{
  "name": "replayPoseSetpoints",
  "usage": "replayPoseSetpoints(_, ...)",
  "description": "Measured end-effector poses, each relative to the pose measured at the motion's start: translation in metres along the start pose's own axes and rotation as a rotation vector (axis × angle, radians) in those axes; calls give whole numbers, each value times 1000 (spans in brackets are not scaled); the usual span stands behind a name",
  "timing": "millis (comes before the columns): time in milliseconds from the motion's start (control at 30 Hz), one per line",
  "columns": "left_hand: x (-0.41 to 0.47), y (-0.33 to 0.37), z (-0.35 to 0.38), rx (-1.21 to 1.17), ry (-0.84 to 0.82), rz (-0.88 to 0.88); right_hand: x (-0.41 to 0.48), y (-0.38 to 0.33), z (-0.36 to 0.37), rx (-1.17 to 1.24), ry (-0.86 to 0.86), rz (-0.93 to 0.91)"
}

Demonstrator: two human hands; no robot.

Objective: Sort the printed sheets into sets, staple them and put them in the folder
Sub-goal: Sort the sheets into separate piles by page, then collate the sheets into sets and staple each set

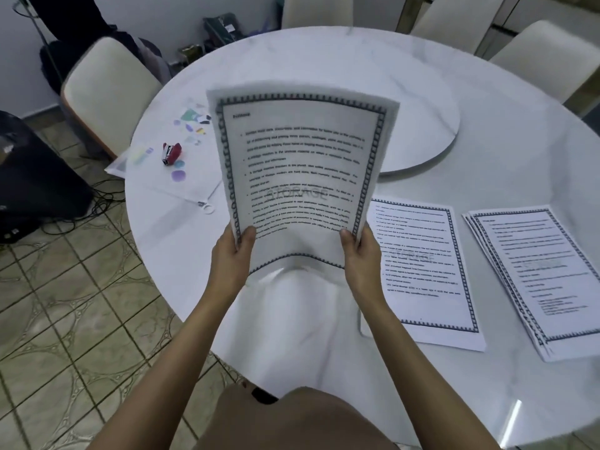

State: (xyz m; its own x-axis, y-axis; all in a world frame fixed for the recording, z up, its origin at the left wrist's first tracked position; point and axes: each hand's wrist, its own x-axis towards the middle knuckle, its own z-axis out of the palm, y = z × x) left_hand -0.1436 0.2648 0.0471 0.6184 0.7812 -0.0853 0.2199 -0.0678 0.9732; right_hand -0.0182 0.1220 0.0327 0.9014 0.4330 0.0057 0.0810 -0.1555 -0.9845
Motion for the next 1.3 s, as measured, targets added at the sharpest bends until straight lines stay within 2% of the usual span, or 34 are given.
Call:
replayPoseSetpoints(200, 6, 17, 37, -17, -29, -8, 17, -1, -54, -140, 150, -30)
replayPoseSetpoints(533, -6, 30, 141, 53, -287, -105, 21, 23, -151, -276, 342, 181)
replayPoseSetpoints(800, -18, 6, 191, 235, -366, -238, 17, 66, -191, -365, 318, 316)
replayPoseSetpoints(900, -20, -2, 202, 309, -322, -247, 16, 76, -200, -378, 299, 339)
replayPoseSetpoints(1067, -24, -7, 213, 460, -199, -172, 20, 88, -211, -502, 285, 276)
replayPoseSetpoints(1300, -16, -4, 212, 384, -202, -252, 29, 84, -215, -497, 116, 379)
